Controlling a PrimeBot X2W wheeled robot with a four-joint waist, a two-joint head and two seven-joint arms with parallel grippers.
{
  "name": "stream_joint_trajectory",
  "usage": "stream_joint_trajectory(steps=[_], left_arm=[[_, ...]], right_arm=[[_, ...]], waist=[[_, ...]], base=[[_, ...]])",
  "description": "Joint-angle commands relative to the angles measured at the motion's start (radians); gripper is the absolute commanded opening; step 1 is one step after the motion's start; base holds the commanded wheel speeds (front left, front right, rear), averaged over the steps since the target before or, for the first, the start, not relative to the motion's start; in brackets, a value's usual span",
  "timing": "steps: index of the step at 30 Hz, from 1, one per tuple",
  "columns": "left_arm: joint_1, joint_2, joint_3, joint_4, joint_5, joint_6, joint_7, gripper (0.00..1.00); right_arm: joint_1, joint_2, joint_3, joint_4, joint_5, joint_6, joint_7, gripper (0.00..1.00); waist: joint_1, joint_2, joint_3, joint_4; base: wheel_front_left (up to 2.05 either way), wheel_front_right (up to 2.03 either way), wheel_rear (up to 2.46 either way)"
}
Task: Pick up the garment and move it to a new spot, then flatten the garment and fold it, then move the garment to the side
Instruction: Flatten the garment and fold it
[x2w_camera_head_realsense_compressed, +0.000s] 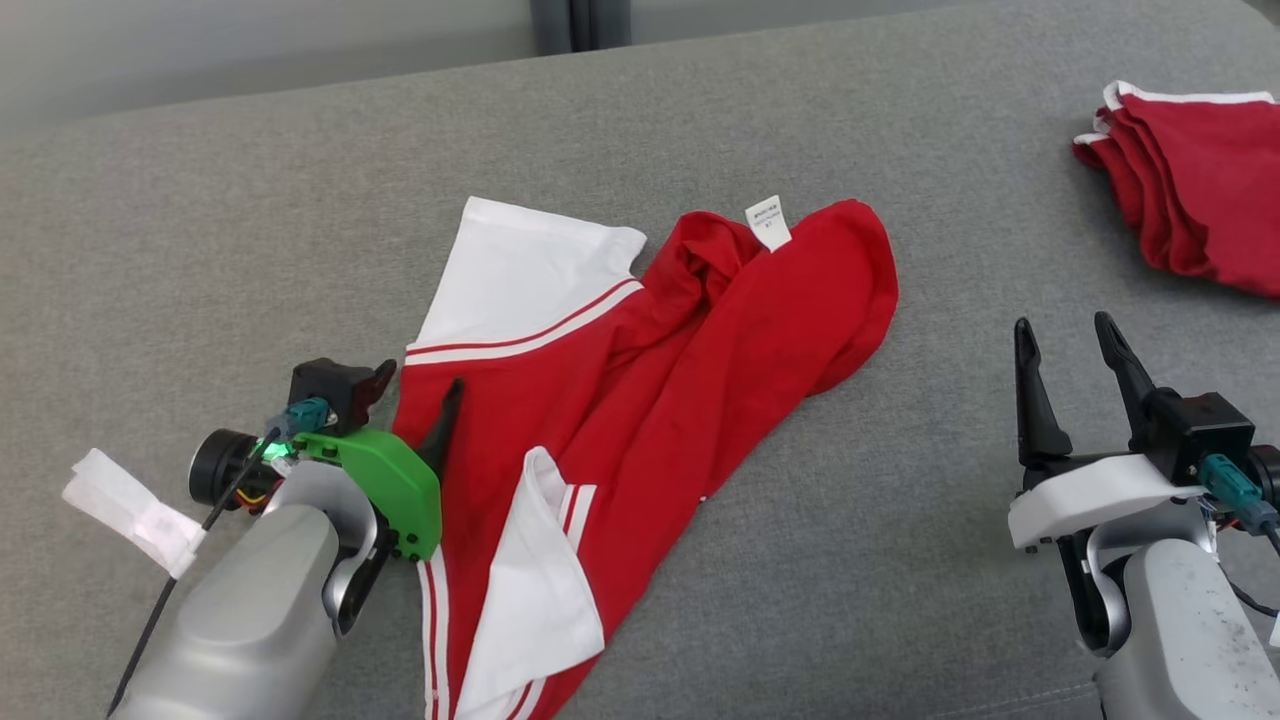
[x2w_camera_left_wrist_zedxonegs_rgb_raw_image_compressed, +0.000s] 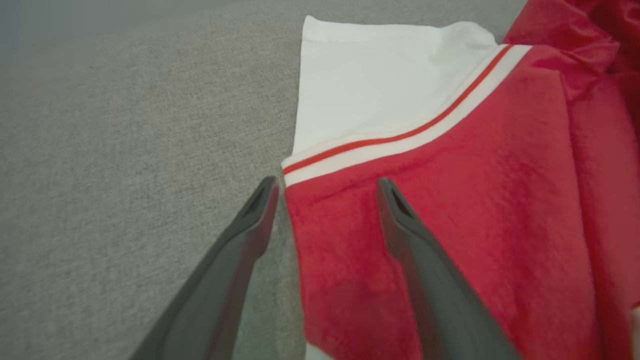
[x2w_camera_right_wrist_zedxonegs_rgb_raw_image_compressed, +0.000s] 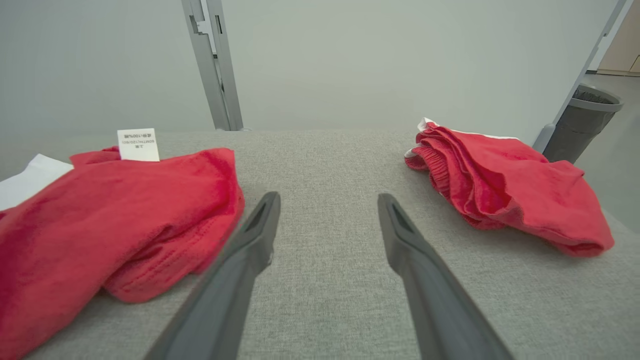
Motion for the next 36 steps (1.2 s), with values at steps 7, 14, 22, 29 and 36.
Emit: stream_joint_trajectory(steps=[7,14,22,29,36], left_arm=[[-0.059,-0.027,-0.017,0.12,-0.008,-0.013,0.008,1.0],[-0.059,-0.058,-0.08,0.139,-0.025,-0.028,0.031,0.0],[-0.147,-0.001,-0.127,0.088,-0.014,-0.026,-0.032,0.0],[-0.301,0.074,-0.13,0.039,0.039,-0.027,-0.07,0.0],[-0.394,0.131,-0.148,0.049,0.029,-0.026,-0.028,0.0]], right_arm=[[-0.002,-0.003,0.002,-0.004,0.006,-0.002,-0.002,1.0],[0.006,-0.003,0.005,0.004,0.012,-0.002,-0.002,1.0],[-0.001,-0.003,0.005,-0.005,0.015,-0.002,-0.002,1.0],[-0.009,-0.003,-0.008,-0.007,0.015,-0.002,-0.002,1.0],[-0.043,-0.003,0.014,-0.001,0.028,-0.002,-0.002,1.0]], waist=[[0.0,0.0,0.031,-0.038],[0.0,0.0,0.019,-0.032],[0.0,0.0,0.021,-0.027],[0.0,0.0,0.028,-0.033],[0.0,0.0,0.055,-0.075]], base=[[0.0,0.0,0.0],[0.0,0.0,0.0],[0.0,0.0,0.0],[0.0,0.0,0.0],[0.0,0.0,0.0]])
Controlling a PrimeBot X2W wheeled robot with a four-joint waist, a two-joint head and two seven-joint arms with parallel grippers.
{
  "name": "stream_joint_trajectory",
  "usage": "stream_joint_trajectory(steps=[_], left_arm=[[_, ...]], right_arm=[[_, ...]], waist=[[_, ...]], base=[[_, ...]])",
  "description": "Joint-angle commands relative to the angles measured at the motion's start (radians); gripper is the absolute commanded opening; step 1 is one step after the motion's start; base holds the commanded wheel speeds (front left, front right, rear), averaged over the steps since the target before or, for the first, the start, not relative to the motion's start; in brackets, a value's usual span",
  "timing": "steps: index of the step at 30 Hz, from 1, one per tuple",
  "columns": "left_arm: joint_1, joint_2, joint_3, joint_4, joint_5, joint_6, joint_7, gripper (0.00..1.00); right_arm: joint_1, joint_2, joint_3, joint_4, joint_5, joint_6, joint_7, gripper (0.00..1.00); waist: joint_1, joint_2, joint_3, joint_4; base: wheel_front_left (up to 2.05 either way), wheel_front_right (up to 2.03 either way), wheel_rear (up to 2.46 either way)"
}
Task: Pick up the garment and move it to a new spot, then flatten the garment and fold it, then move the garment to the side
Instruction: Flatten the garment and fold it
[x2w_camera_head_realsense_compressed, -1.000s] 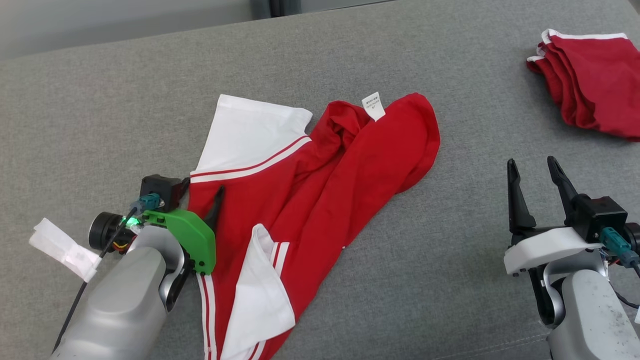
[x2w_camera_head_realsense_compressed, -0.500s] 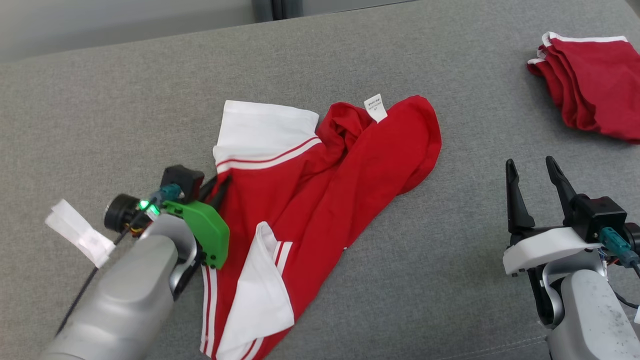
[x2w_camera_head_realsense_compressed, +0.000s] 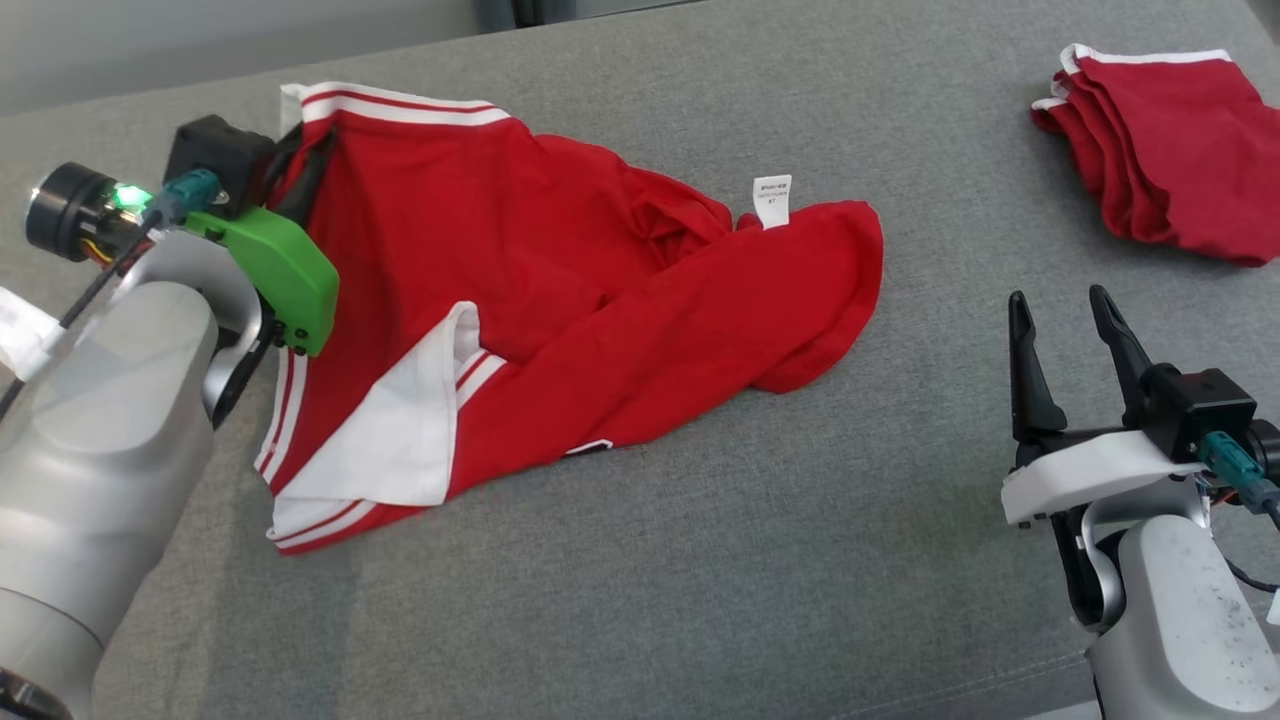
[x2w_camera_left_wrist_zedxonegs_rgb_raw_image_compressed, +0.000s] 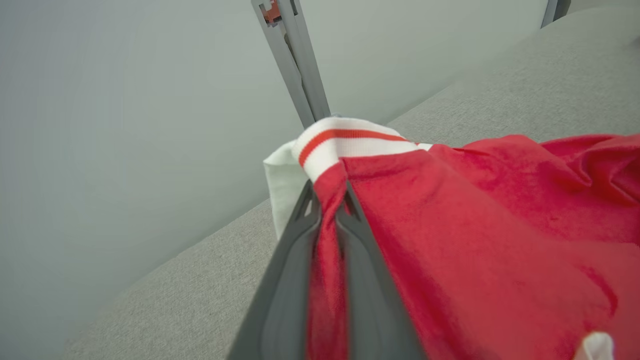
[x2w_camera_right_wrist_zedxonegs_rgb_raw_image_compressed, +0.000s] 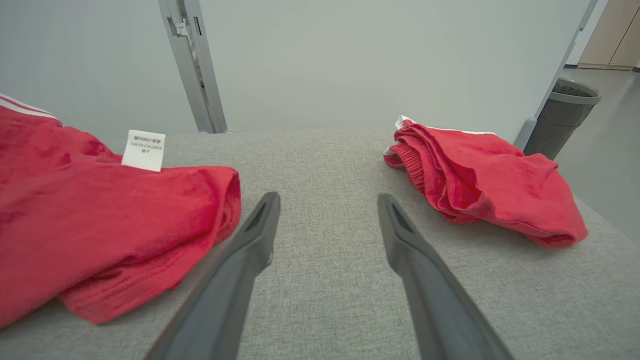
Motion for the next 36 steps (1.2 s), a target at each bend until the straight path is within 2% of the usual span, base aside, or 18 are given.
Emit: stream_joint_trajectory(steps=[1,6,7,9,10,11,16,20,23,28,36], left_arm=[[-0.023,0.007,0.004,0.013,-0.01,-0.002,0.002,0.0],[-0.047,-0.008,0.033,0.089,-0.038,0.008,-0.012,0.0],[-0.045,-0.013,0.034,0.109,-0.042,0.009,-0.015,0.08],[-0.037,-0.019,0.04,0.144,-0.052,0.009,-0.019,0.4],[-0.032,-0.021,0.042,0.159,-0.056,0.01,-0.022,0.91],[-0.028,-0.023,0.043,0.175,-0.058,0.011,-0.026,1.0],[-0.016,-0.034,0.059,0.203,-0.069,0.01,-0.05,1.0],[0.013,-0.037,0.08,0.163,-0.073,0.006,-0.063,1.0],[0.061,-0.029,0.127,0.068,-0.062,0.007,-0.064,1.0],[0.218,-0.029,0.233,-0.123,-0.038,0.037,-0.064,1.0],[0.52,-0.09,0.374,-0.41,0.051,0.09,-0.064,1.0]], right_arm=[[-0.014,-0.004,0.004,0.001,0.007,-0.002,-0.002,1.0],[-0.04,-0.004,0.026,0.004,0.024,-0.002,-0.002,1.0],[-0.044,-0.004,0.028,0.006,0.025,-0.002,-0.002,1.0],[-0.05,-0.004,0.029,0.007,0.027,-0.002,-0.002,1.0],[-0.051,-0.004,0.029,0.007,0.027,-0.002,-0.002,1.0],[-0.052,-0.004,0.028,0.007,0.027,-0.002,-0.002,1.0],[-0.039,-0.004,0.008,0.009,0.015,-0.002,-0.002,1.0],[-0.022,-0.004,-0.011,0.014,0.002,-0.002,-0.002,1.0],[-0.007,-0.004,-0.024,0.018,-0.007,-0.002,-0.002,1.0],[0.018,-0.004,-0.034,0.023,-0.016,-0.002,-0.002,1.0],[-0.001,-0.004,-0.026,0.057,-0.098,-0.002,-0.002,1.0]], waist=[[0.0,-0.0001,0.019,-0.019],[0.0,-0.0001,0.047,-0.048],[0.0,-0.0001,0.05,-0.052],[0.0,-0.0001,0.055,-0.057],[0.0,-0.0001,0.056,-0.059],[0.0,-0.0001,0.057,-0.06],[0.0,-0.0001,0.046,-0.048],[0.0,-0.0001,0.019,-0.024],[0.0,-0.0001,-0.009,0.0],[0.0,-0.0001,-0.056,0.033],[0.0,-0.0001,-0.101,0.101]], base=[[0.0,0.0,0.0],[0.0,0.0,0.0],[0.0,0.0,0.0],[0.0,0.0,0.0],[0.0,0.0,0.0],[0.0,0.0,0.0],[0.0,0.0,0.0],[0.0,0.0,0.0],[0.0,0.0,0.0],[0.0,0.0,0.0],[0.0,0.0,0.0]])
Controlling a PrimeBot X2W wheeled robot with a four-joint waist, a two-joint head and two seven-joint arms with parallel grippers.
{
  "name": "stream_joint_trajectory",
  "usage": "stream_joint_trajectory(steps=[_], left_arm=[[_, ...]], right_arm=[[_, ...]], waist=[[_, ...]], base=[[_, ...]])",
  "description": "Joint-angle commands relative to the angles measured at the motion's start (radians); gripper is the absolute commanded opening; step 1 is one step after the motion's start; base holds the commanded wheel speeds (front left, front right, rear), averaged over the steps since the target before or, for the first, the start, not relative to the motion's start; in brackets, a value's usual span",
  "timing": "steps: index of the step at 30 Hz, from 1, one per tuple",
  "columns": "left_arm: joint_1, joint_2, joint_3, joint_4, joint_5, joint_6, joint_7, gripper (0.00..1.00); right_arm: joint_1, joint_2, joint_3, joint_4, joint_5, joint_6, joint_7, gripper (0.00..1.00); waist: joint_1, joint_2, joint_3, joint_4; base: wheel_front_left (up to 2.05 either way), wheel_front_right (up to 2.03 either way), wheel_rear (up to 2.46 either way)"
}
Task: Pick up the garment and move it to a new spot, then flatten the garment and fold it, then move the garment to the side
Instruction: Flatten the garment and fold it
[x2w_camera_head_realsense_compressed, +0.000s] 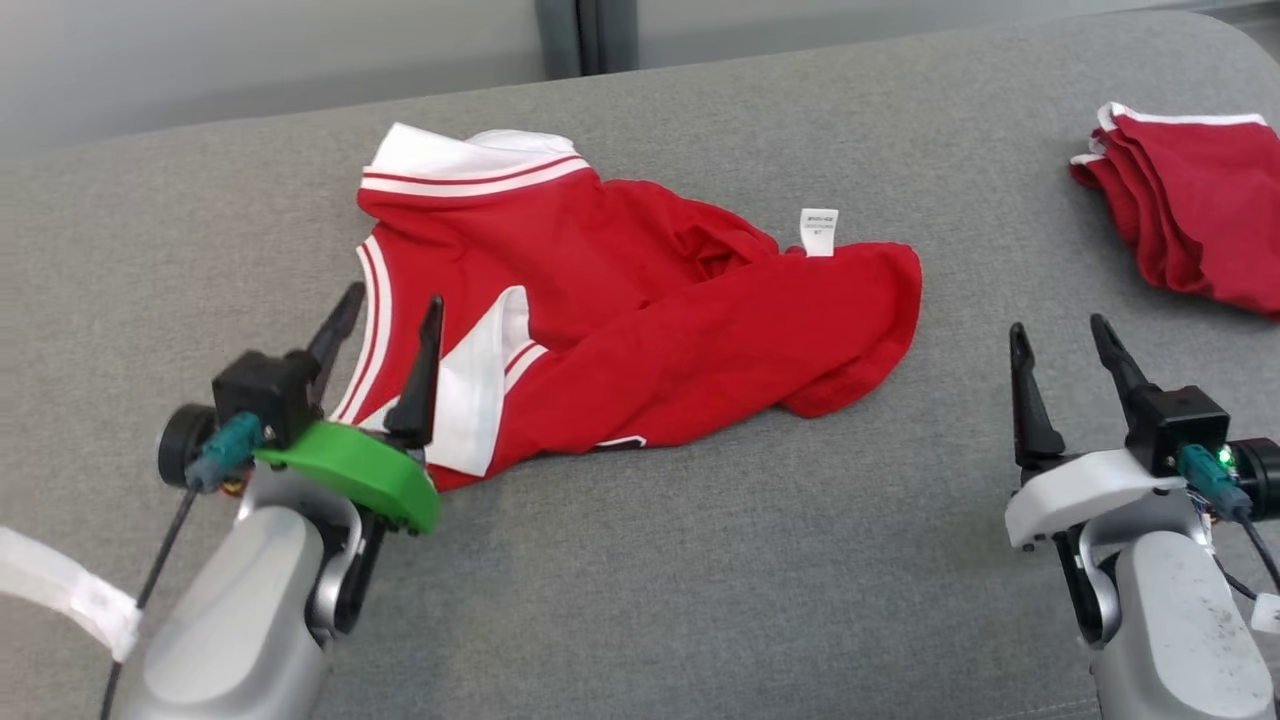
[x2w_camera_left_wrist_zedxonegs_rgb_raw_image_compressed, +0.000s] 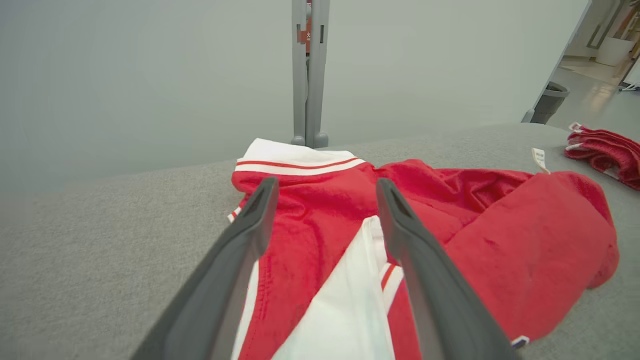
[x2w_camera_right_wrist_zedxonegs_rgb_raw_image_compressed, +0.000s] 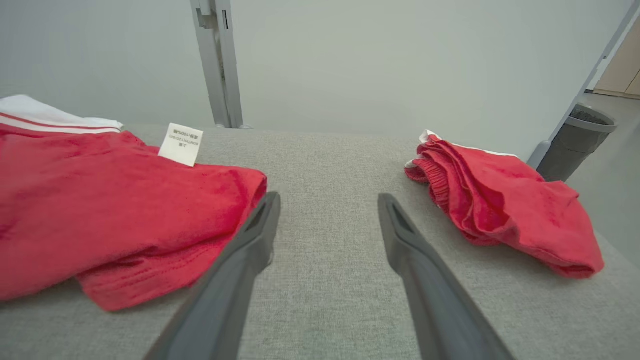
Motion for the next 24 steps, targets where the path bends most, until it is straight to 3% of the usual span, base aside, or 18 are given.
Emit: stream_joint_trajectory(steps=[1,7,14,24], left_arm=[[0.05,-0.015,0.021,-0.033,0.02,0.01,-0.003,1.0],[0.197,-0.085,0.1,-0.15,0.071,0.022,-0.003,1.0],[0.283,-0.177,0.147,-0.22,0.119,-0.002,-0.003,1.0],[0.314,-0.21,0.191,-0.228,0.175,-0.033,-0.003,1.0]], right_arm=[[-0.028,-0.003,0.008,0.025,-0.034,-0.002,-0.001,1.0],[-0.169,-0.036,0.043,0.147,-0.115,-0.002,0.058,1.0],[-0.331,-0.141,0.135,0.363,-0.084,-0.002,0.151,1.0],[-0.43,-0.178,0.242,0.592,0.018,-0.002,0.155,1.0]], waist=[[0.0,0.0,-0.027,0.044],[0.0,0.0,-0.012,0.09],[0.0,0.0,0.015,0.154],[0.0,0.0,0.035,0.194]], base=[[0.0,0.0,0.0],[0.0,0.0,0.0],[0.0,0.0,0.0],[0.0,0.0,0.0]])
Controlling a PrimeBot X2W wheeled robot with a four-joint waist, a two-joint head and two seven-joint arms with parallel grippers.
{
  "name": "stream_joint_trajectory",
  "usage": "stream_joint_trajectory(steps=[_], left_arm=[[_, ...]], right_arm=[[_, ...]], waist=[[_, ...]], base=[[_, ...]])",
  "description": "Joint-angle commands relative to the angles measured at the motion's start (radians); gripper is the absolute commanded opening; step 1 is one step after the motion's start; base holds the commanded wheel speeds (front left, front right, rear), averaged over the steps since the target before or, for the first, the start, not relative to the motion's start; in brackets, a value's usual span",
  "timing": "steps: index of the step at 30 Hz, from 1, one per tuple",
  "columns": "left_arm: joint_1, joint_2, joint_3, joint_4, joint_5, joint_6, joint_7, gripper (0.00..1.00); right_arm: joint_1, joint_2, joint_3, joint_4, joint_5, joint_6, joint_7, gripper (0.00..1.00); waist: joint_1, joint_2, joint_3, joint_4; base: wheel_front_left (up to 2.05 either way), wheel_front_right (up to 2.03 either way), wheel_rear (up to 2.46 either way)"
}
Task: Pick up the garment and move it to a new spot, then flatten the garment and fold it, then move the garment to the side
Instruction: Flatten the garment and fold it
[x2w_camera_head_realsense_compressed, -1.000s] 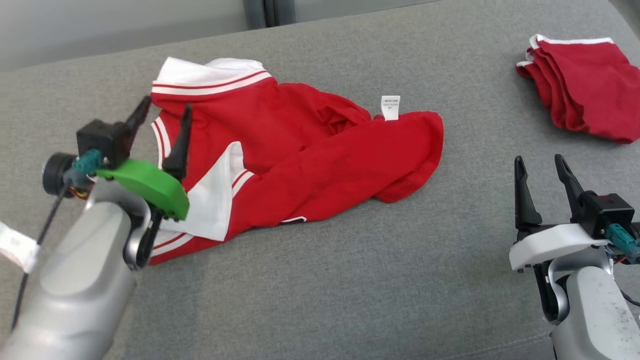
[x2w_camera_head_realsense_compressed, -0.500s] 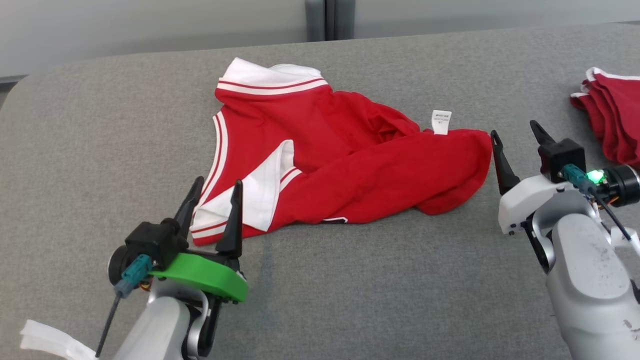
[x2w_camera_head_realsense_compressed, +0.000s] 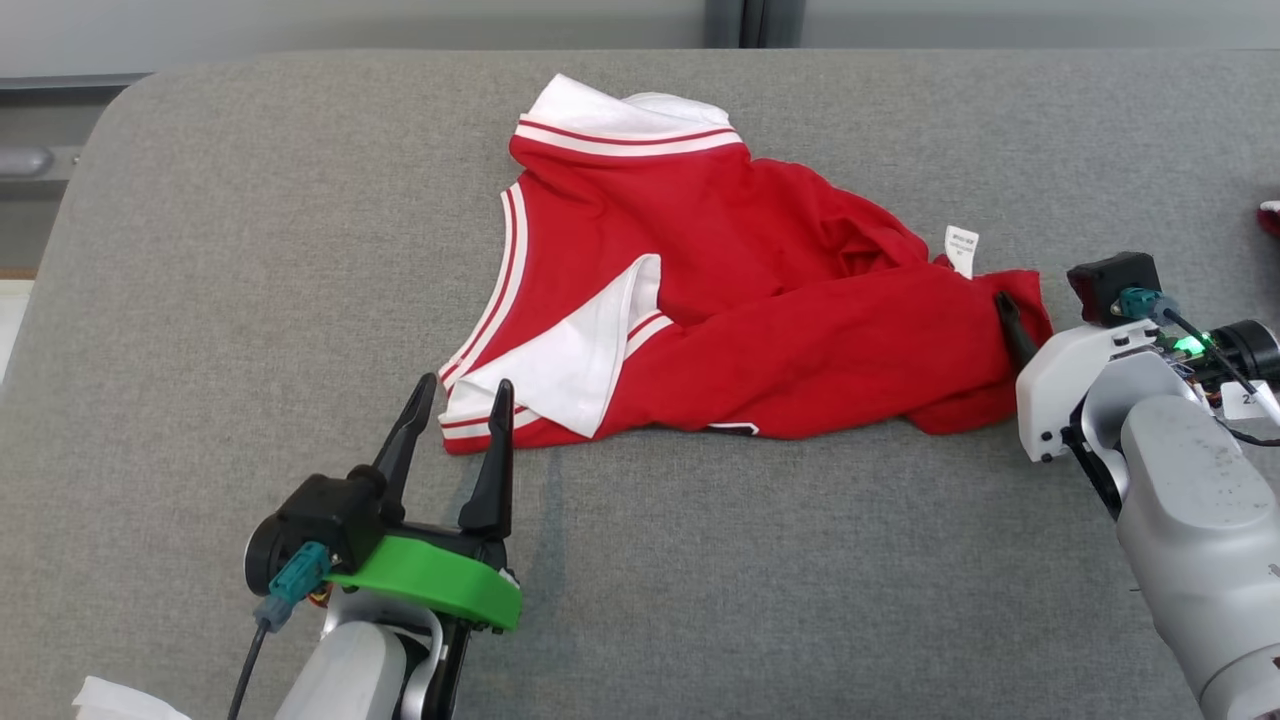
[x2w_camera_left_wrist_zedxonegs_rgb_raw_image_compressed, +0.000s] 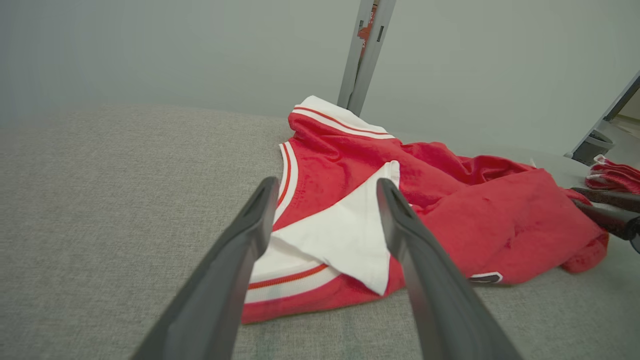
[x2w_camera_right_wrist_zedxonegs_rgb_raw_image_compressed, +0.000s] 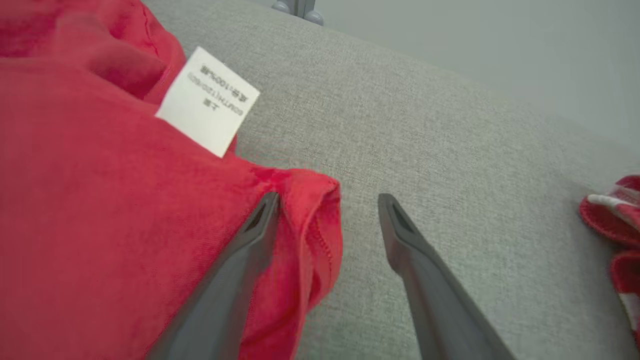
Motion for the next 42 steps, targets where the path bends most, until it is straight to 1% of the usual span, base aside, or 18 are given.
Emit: stream_joint_trajectory(steps=[1,5,11,12,13,14,15,16,17,18,24,30,33,35,39,42], left_arm=[[0.012,-0.004,0.007,-0.003,0.009,-0.008,-0.003,1.0],[0.013,-0.01,0.018,0.0,0.025,-0.016,-0.003,1.0],[0.007,-0.018,0.025,0.01,0.042,-0.026,-0.003,1.0],[0.005,-0.019,0.025,0.012,0.044,-0.028,-0.003,1.0],[0.004,-0.02,0.026,0.014,0.047,-0.03,-0.003,1.0],[0.001,-0.021,0.026,0.015,0.049,-0.031,-0.003,1.0],[-0.001,-0.023,0.027,0.016,0.049,-0.033,-0.003,1.0],[-0.002,-0.024,0.028,0.017,0.05,-0.033,-0.003,1.0],[-0.002,-0.024,0.029,0.018,0.052,-0.034,-0.003,1.0],[-0.003,-0.025,0.032,0.019,0.054,-0.035,-0.003,1.0],[0.004,-0.027,0.049,0.027,0.065,-0.038,-0.003,1.0],[0.022,-0.031,0.057,0.031,0.081,-0.042,-0.003,1.0],[0.029,-0.033,0.06,0.035,0.087,-0.042,-0.003,1.0],[0.033,-0.033,0.064,0.037,0.089,-0.041,-0.003,1.0],[0.048,-0.03,0.077,0.039,0.094,-0.038,-0.003,1.0],[0.056,-0.026,0.087,0.035,0.095,-0.037,-0.003,1.0]], right_arm=[[-0.017,-0.008,0.007,0.022,0.019,-0.002,-0.011,1.0],[-0.047,-0.02,0.047,0.088,0.045,-0.002,-0.03,1.0],[-0.103,-0.015,0.102,0.17,0.08,-0.002,-0.046,1.0],[-0.112,-0.016,0.115,0.182,0.087,-0.002,-0.049,0.96],[-0.119,-0.018,0.122,0.191,0.093,-0.002,-0.051,0.73],[-0.127,-0.02,0.13,0.203,0.101,-0.002,-0.054,0.47],[-0.133,-0.021,0.14,0.215,0.108,-0.002,-0.054,0.26],[-0.139,-0.023,0.147,0.222,0.114,-0.002,-0.056,0.18],[-0.144,-0.025,0.154,0.23,0.12,-0.002,-0.057,0.01],[-0.15,-0.026,0.162,0.238,0.129,-0.002,-0.061,0.0],[-0.19,-0.035,0.196,0.239,0.165,-0.002,-0.117,0.0],[-0.222,-0.043,0.214,0.158,0.176,-0.002,-0.161,0.0],[-0.191,-0.043,0.222,0.03,0.178,-0.002,-0.162,0.0],[-0.126,-0.05,0.242,-0.059,0.184,-0.002,-0.161,0.0],[-0.001,-0.084,0.283,-0.24,0.205,-0.002,-0.162,0.0],[0.107,-0.104,0.311,-0.348,0.219,-0.002,-0.162,0.0]], waist=[[0.0001,0.0,0.007,0.007],[0.0001,0.0,0.016,0.014],[0.0001,0.0,0.034,0.023],[0.0001,0.0,0.037,0.025],[0.0001,0.0,0.039,0.027],[0.0001,0.0,0.041,0.029],[0.0001,0.0,0.043,0.032],[0.0001,0.0,0.044,0.033],[0.0001,0.0,0.044,0.035],[0.0001,0.0,0.045,0.036],[0.0001,0.0,0.035,0.028],[0.0001,0.0,-0.001,-0.005],[0.0001,0.0,-0.023,-0.025],[0.0001,0.0,-0.037,-0.036],[0.0001,0.0,-0.058,-0.063],[0.0001,0.0,-0.068,-0.085]], base=[[0.0,0.0,0.0],[0.0,0.0,0.0],[0.0,0.0,0.0],[0.0,0.0,0.0],[0.0,0.0,0.0],[0.0,0.0,0.0],[0.0,0.0,0.0],[0.0,0.0,0.0],[0.0,0.0,0.0],[0.0,0.0,0.0],[0.0,0.0,0.0],[0.0,0.0,0.0],[0.0,0.0,0.0],[0.0,0.0,0.0],[0.0,0.0,0.0],[0.0,0.0,0.0]])
